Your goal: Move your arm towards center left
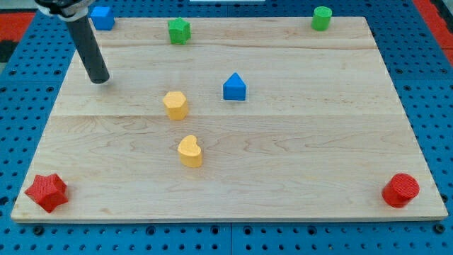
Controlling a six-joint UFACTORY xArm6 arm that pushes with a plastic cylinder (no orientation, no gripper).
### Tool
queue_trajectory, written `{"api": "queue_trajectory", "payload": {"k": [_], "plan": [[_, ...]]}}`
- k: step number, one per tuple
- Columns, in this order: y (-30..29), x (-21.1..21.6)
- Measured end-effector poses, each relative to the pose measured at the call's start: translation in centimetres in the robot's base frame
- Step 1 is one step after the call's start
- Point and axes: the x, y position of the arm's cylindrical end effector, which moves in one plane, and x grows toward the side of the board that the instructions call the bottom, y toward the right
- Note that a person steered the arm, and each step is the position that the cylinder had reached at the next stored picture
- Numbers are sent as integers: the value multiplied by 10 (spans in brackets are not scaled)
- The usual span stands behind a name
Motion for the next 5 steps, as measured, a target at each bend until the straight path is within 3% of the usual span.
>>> {"api": "queue_trajectory", "payload": {"k": [2, 5], "plan": [[0, 54], [28, 80]]}}
